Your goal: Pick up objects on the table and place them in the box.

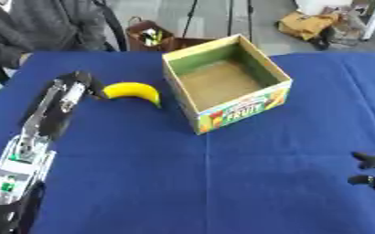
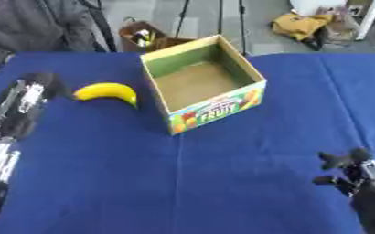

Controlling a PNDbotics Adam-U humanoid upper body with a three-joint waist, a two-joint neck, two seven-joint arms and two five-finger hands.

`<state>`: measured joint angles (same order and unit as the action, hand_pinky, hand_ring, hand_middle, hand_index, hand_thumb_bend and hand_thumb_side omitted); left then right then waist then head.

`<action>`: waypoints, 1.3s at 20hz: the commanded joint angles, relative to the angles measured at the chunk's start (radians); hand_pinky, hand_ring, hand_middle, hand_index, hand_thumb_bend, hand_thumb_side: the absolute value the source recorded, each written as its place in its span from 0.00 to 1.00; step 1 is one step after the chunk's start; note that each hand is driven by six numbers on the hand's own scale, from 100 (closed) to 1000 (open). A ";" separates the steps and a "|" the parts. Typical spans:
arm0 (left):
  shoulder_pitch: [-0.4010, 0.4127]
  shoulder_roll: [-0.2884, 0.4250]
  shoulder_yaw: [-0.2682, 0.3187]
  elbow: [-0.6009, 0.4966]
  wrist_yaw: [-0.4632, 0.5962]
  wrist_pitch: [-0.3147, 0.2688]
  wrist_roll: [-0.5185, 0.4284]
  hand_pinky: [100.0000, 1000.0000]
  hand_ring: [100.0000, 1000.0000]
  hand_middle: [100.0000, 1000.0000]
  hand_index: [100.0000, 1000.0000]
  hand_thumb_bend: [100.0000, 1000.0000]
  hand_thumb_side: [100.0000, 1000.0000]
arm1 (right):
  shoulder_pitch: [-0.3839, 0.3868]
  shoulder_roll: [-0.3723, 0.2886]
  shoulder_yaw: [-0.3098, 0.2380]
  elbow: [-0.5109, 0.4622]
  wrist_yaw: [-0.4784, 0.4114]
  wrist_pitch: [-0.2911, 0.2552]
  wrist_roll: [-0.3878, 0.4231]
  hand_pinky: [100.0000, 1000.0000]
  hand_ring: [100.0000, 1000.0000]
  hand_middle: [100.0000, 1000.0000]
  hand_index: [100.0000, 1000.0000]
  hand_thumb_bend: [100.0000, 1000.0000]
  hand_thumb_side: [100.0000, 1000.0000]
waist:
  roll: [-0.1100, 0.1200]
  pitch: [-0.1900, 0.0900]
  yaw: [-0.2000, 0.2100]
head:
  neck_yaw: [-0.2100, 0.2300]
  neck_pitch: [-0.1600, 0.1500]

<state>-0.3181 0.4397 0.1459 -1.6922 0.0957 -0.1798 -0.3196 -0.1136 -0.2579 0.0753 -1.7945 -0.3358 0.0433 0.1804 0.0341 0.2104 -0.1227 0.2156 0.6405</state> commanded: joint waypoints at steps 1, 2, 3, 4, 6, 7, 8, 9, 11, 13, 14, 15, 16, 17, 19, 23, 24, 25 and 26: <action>-0.051 0.103 -0.028 -0.008 -0.048 0.009 -0.043 0.70 0.66 0.57 0.73 0.16 0.48 | -0.001 -0.019 0.003 -0.012 0.010 -0.010 0.021 0.66 1.00 0.65 0.62 0.00 0.88 | 0.005 -0.022 0.004 | 0.003 -0.008; -0.073 0.127 -0.039 -0.001 -0.063 0.020 -0.057 0.71 0.67 0.58 0.74 0.25 0.47 | 0.001 -0.022 0.004 -0.012 0.013 -0.012 0.031 0.66 1.00 0.65 0.62 0.00 0.89 | 0.008 -0.026 0.005 | 0.003 -0.006; -0.097 0.152 -0.049 0.010 -0.078 0.031 -0.073 0.72 0.67 0.59 0.75 0.34 0.48 | 0.002 -0.024 0.006 -0.011 0.017 -0.012 0.043 0.66 1.00 0.66 0.63 0.00 0.89 | 0.010 -0.029 0.006 | 0.002 -0.004; -0.122 0.177 -0.059 0.025 -0.093 0.038 -0.088 0.73 0.67 0.58 0.73 0.43 0.49 | 0.005 -0.025 0.008 -0.011 0.022 -0.012 0.056 0.66 1.00 0.65 0.63 0.00 0.89 | 0.010 -0.031 0.005 | 0.002 -0.003; -0.171 0.227 -0.085 0.067 -0.124 0.046 -0.118 0.74 0.67 0.58 0.72 0.50 0.48 | 0.009 -0.026 0.011 -0.007 0.033 -0.011 0.079 0.66 1.00 0.64 0.63 0.00 0.89 | 0.012 -0.036 -0.001 | 0.008 0.000; -0.196 0.252 -0.097 0.091 -0.140 0.048 -0.134 0.74 0.67 0.58 0.72 0.51 0.46 | 0.009 -0.025 0.011 -0.005 0.037 -0.011 0.086 0.65 1.00 0.63 0.63 0.00 0.90 | 0.011 -0.037 -0.005 | 0.011 0.000; -0.222 0.277 -0.108 0.116 -0.155 0.048 -0.150 0.75 0.67 0.57 0.72 0.54 0.42 | 0.009 -0.025 0.012 -0.003 0.039 -0.010 0.090 0.65 1.00 0.62 0.63 0.00 0.90 | 0.011 -0.037 -0.009 | 0.014 0.000; -0.246 0.301 -0.120 0.140 -0.170 0.052 -0.164 0.75 0.67 0.58 0.72 0.54 0.41 | 0.008 -0.025 0.013 -0.002 0.039 -0.010 0.093 0.65 0.99 0.62 0.63 0.00 0.91 | 0.010 -0.038 -0.015 | 0.018 -0.001; -0.297 0.353 -0.153 0.191 -0.202 0.073 -0.193 0.76 0.67 0.60 0.73 0.65 0.41 | 0.007 -0.026 0.017 -0.001 0.038 -0.008 0.095 0.65 0.99 0.61 0.63 0.00 0.91 | 0.009 -0.038 -0.027 | 0.028 -0.003; -0.348 0.402 -0.189 0.241 -0.233 0.092 -0.205 0.76 0.68 0.61 0.73 0.69 0.44 | 0.004 -0.025 0.021 -0.001 0.036 -0.006 0.096 0.64 0.99 0.60 0.63 0.00 0.92 | 0.008 -0.036 -0.038 | 0.039 -0.005; -0.374 0.412 -0.206 0.267 -0.249 0.101 -0.205 0.76 0.67 0.60 0.73 0.72 0.43 | 0.003 -0.024 0.023 -0.001 0.036 -0.005 0.097 0.64 0.98 0.59 0.63 0.00 0.92 | 0.008 -0.035 -0.042 | 0.042 -0.006; -0.400 0.408 -0.220 0.294 -0.265 0.113 -0.201 0.76 0.66 0.59 0.73 0.71 0.43 | 0.002 -0.024 0.024 -0.001 0.035 -0.005 0.097 0.64 0.98 0.59 0.63 0.00 0.92 | 0.008 -0.035 -0.045 | 0.043 -0.006; -0.426 0.399 -0.234 0.320 -0.281 0.126 -0.195 0.76 0.65 0.58 0.72 0.71 0.42 | 0.002 -0.024 0.024 -0.001 0.035 -0.004 0.097 0.64 0.98 0.59 0.62 0.00 0.92 | 0.008 -0.034 -0.047 | 0.044 -0.007; -0.452 0.384 -0.246 0.346 -0.297 0.141 -0.187 0.76 0.65 0.58 0.71 0.72 0.42 | 0.001 -0.025 0.025 -0.001 0.034 -0.004 0.097 0.64 0.98 0.59 0.62 0.00 0.92 | 0.008 -0.034 -0.050 | 0.044 -0.008; -0.500 0.359 -0.271 0.397 -0.329 0.171 -0.171 0.76 0.64 0.57 0.71 0.71 0.38 | 0.001 -0.027 0.026 -0.002 0.034 -0.003 0.097 0.64 0.98 0.58 0.62 0.00 0.92 | 0.008 -0.033 -0.056 | 0.046 -0.010; -0.601 0.269 -0.303 0.722 -0.600 0.090 -0.075 0.77 0.64 0.57 0.71 0.69 0.35 | 0.002 -0.028 0.029 -0.002 0.031 -0.002 0.099 0.64 0.97 0.58 0.62 0.00 0.93 | 0.008 -0.034 -0.074 | 0.056 -0.011; -0.625 0.238 -0.285 0.814 -0.748 0.031 -0.027 0.77 0.64 0.57 0.71 0.68 0.33 | 0.003 -0.027 0.029 -0.002 0.031 -0.002 0.099 0.64 0.97 0.58 0.62 0.00 0.93 | 0.007 -0.034 -0.075 | 0.055 -0.011; -0.639 0.210 -0.255 0.880 -0.908 -0.019 0.024 0.77 0.64 0.57 0.71 0.68 0.32 | 0.003 -0.026 0.028 -0.002 0.030 -0.002 0.098 0.64 0.97 0.58 0.62 0.00 0.93 | 0.005 -0.034 -0.075 | 0.054 -0.012; -0.647 0.185 -0.218 0.928 -1.060 -0.056 0.074 0.77 0.64 0.57 0.71 0.68 0.33 | 0.004 -0.025 0.027 -0.002 0.030 -0.001 0.097 0.64 0.97 0.57 0.62 0.00 0.93 | 0.004 -0.033 -0.075 | 0.053 -0.012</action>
<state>-0.9400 0.6315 -0.1077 -0.8344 -0.8075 -0.1869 -0.2978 -0.1050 -0.2675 0.1051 -1.7880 -0.3014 0.0428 0.2765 0.0407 0.1908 -0.1981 0.2665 0.6389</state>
